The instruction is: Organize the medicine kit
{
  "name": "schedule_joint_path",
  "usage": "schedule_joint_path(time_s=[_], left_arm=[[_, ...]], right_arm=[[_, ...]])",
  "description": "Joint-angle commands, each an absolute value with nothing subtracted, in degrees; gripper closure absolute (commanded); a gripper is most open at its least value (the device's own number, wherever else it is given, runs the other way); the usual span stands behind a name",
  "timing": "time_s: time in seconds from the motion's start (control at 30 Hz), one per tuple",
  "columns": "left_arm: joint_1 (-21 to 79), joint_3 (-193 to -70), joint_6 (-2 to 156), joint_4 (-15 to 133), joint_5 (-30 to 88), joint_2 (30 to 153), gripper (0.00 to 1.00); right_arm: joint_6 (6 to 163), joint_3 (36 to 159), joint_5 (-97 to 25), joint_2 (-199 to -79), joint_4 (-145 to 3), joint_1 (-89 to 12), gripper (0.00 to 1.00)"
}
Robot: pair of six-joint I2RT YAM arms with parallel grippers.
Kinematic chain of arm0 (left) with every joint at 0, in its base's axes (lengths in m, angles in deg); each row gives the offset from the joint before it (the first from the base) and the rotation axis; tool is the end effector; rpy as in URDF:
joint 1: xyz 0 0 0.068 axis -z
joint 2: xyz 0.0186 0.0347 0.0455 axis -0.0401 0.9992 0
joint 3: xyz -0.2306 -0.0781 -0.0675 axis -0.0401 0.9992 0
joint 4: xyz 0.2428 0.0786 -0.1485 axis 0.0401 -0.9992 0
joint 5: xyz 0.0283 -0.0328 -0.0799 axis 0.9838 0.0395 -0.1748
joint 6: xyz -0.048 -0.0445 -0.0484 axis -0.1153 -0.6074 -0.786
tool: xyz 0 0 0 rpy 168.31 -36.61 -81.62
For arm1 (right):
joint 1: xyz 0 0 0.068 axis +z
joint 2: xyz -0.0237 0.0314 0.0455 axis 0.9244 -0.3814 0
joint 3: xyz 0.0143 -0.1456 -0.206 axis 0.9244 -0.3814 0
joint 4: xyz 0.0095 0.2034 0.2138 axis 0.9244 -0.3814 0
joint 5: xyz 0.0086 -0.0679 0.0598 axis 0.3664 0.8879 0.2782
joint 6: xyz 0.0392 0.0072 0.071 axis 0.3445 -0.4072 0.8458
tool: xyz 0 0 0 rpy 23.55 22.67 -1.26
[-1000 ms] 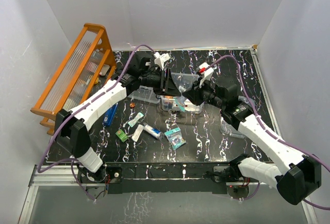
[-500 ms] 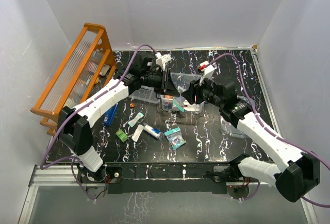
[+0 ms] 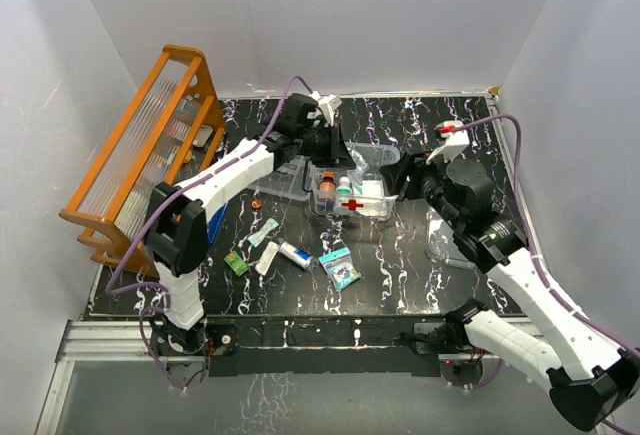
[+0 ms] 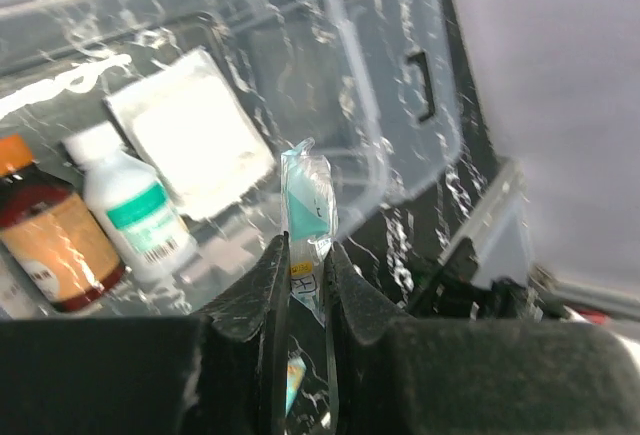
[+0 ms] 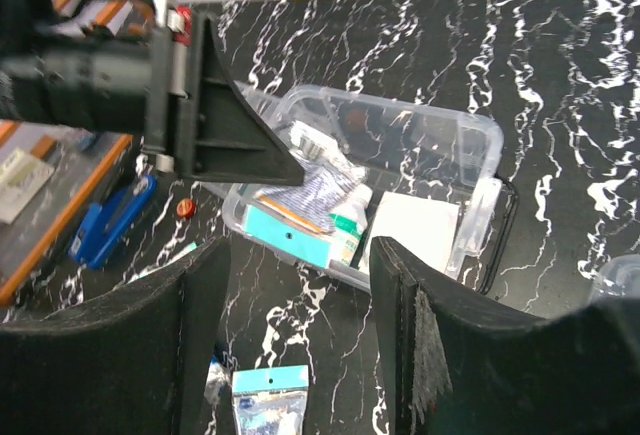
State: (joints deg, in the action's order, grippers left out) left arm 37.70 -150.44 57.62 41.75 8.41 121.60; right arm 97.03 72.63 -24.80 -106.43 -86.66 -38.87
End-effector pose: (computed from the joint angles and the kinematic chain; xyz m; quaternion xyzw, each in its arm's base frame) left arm 0.3799 -0.3115 0.2694 0.1551 0.8318 -0.4466 0.2909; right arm 0.2451 0.1294 0.3310 -0.0461 0.7881 0.2276 0.5700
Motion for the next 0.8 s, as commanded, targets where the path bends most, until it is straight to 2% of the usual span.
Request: schedule_joint_path(time_s=[0.0,0.27,0.6,0.77], left_arm=[[39.8,-155.4,55.9,43.6,17.0,125.5,0.98],[42.0,-162.0,53.9,44.8,21.6,134.7,0.97],[44.3,-162.7,51.7,44.9,25.4,141.1,0.95],[44.3,-161.0,50.6,46.0,22.8,141.6,0.95]], right_arm=[[101.3,72.7,-16.1,-103.2,-86.5,-39.0,0.44],[102.4,71.6,-14.8,-101.4,-87.8,-39.0,0.43],[102.7,70.6,-14.1,-101.8,-87.8,-39.0,0.42],[103.1,69.9,-14.5,-102.0,-87.8,-39.0,0.42]])
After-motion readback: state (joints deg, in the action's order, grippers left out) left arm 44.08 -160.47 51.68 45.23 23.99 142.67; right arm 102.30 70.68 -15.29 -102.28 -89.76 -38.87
